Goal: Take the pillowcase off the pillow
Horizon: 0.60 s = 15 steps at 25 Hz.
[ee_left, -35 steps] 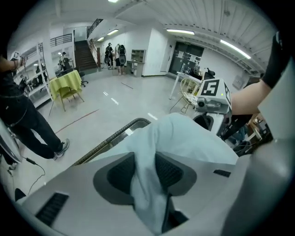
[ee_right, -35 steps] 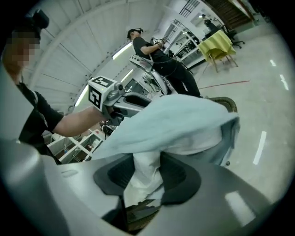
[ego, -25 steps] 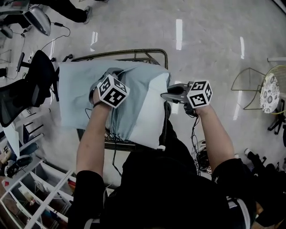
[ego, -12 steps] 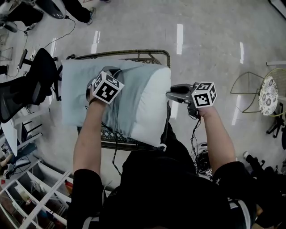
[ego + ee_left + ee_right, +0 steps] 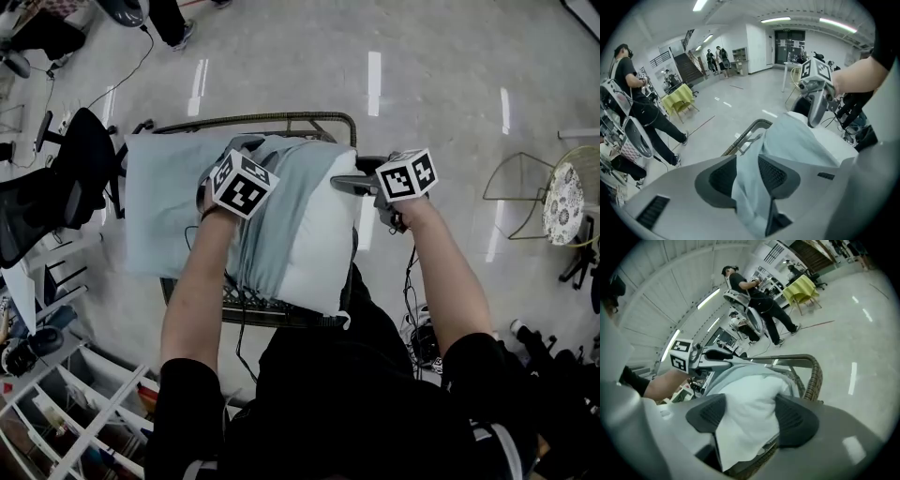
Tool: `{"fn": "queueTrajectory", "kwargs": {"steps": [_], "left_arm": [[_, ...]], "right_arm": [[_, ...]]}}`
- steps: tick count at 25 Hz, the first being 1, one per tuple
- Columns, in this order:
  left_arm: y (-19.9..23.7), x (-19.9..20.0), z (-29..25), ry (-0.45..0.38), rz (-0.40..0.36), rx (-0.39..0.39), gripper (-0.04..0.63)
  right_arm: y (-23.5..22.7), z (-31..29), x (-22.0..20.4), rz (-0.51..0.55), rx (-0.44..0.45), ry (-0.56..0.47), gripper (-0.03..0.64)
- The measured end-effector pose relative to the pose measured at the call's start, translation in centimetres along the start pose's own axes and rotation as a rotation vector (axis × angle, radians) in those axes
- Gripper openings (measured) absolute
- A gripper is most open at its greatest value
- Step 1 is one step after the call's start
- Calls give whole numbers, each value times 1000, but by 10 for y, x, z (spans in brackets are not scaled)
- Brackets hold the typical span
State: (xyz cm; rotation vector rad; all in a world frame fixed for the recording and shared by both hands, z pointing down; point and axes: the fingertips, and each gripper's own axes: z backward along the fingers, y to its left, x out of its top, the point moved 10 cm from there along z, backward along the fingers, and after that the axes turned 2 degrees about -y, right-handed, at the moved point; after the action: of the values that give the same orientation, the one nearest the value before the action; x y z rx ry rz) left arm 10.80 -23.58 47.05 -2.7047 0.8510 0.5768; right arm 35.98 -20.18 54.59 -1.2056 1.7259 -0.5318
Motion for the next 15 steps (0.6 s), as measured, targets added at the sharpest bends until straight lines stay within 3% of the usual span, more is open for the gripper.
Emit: {"fn": "queueTrajectory", "kwargs": {"steps": [3, 6, 8, 10, 11, 12, 15], "left_arm": [[10, 2, -10, 24, 10, -8, 170], [9, 2, -19, 45, 35, -74, 190], [0, -1, -27, 85, 2, -129, 193], [-10, -4, -29, 129, -72, -145, 107], [-13, -5, -27, 146, -117, -121, 39], [-13, -7, -23, 157, -156, -83, 15], [-2, -17, -7, 155, -165, -8, 12]], "right_arm": [[18, -12, -2, 79, 53, 42, 172], [33, -6, -8, 86, 139, 30, 74], [44, 0, -13, 84, 205, 25, 49], [52, 8, -19, 94, 249, 17, 38], [55, 13, -22, 91, 267, 3, 35], [56, 19, -24, 85, 282, -16, 35], [61, 30, -29, 79, 322, -59, 32]]}}
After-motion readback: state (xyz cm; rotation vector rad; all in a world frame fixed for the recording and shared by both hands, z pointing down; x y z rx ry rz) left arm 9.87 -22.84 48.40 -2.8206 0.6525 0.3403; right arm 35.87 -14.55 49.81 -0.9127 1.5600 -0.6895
